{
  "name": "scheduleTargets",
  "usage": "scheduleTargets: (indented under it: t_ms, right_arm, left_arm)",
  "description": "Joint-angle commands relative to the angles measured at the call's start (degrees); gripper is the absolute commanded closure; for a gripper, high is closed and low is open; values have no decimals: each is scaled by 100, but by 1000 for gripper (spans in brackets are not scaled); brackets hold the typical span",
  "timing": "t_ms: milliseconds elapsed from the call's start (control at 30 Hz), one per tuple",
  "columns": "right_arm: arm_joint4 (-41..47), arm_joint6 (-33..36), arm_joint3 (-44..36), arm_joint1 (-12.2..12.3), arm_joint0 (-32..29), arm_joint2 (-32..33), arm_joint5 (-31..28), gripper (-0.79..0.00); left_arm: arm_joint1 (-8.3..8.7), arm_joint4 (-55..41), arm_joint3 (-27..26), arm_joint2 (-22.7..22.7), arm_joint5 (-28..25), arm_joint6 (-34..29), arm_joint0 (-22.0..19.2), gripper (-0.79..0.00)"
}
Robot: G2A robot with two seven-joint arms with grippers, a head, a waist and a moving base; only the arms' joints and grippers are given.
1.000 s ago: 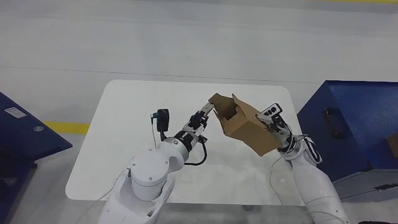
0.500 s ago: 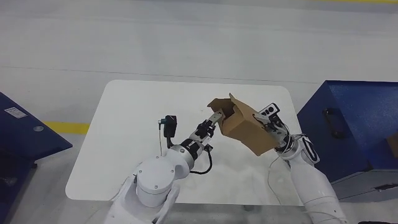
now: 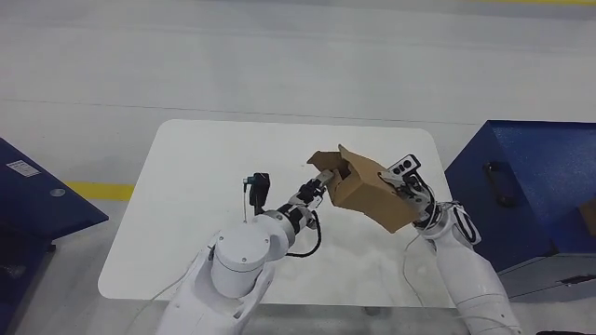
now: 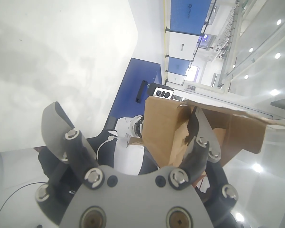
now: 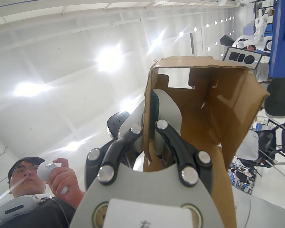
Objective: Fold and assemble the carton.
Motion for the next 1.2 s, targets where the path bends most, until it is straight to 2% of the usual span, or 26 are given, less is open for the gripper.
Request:
scheduleTargets:
  t_ms: [0, 133, 333, 433, 767, 967, 1167]
  right_arm:
    - [-24, -41, 7, 3, 22, 35, -71, 0]
    - [-143, -128, -16, 9, 39, 97, -349, 0]
    - [-755, -436, -114, 26, 14, 190, -1257, 0]
    - [-890, -437, -176, 25, -16, 168, -1405, 0]
    - [-1069, -301, -222, 36, -68, 149, -1529, 0]
    - [-989, -202, -177, 46, -62, 211, -1547, 0]
    - [-906, -161, -144, 49, -48, 251, -1537, 0]
  left_arm:
    - [2, 15, -70, -8, -33, 26, 4, -785]
    - [24, 48, -364, -68, -163, 69, 154, -785]
    - [63, 106, -809, -145, -569, 118, 470, -785]
    - [75, 283, -915, -53, -693, 189, 534, -785]
    - [-31, 400, -543, 356, -488, 407, -14, -785]
    - [-112, 179, -293, 266, -236, 743, -181, -785]
    - [-135, 31, -96, 208, -136, 721, -171, -785]
